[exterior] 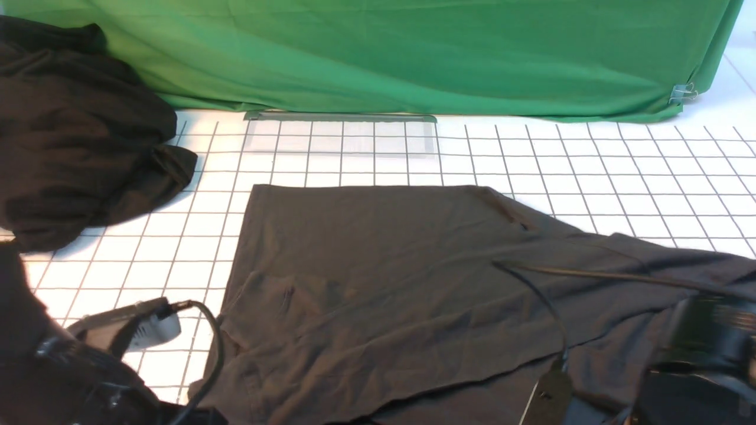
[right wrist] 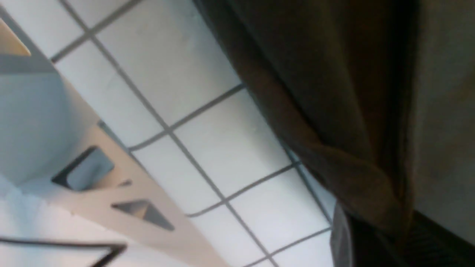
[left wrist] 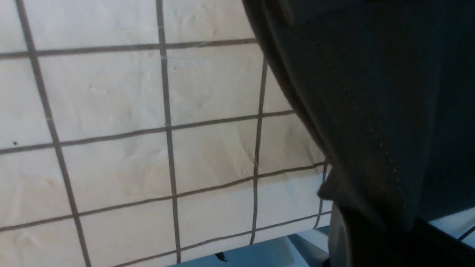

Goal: Fold a long-sleeved shirt over a white checkered tablecloth.
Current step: 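Grasp the near edge of the shirt at its hem and shoulder corners, then fold the black garment in half by bringing its near edge over to the far edge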

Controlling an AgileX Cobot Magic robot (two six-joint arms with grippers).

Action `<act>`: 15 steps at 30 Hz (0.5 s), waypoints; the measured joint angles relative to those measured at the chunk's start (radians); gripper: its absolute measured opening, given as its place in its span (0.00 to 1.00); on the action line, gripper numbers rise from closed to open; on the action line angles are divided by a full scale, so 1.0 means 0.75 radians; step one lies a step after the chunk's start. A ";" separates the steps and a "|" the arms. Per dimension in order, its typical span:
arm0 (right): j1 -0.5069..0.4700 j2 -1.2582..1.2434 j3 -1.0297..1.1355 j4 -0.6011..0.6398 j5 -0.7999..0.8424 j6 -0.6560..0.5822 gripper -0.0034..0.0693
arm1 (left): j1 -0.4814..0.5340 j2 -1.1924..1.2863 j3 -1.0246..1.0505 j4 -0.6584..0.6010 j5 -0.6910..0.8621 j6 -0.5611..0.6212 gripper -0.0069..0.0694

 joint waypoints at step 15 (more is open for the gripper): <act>-0.402 0.121 -0.499 -0.175 -0.149 0.026 0.11 | 0.106 0.246 -0.442 0.039 -0.220 -0.069 0.16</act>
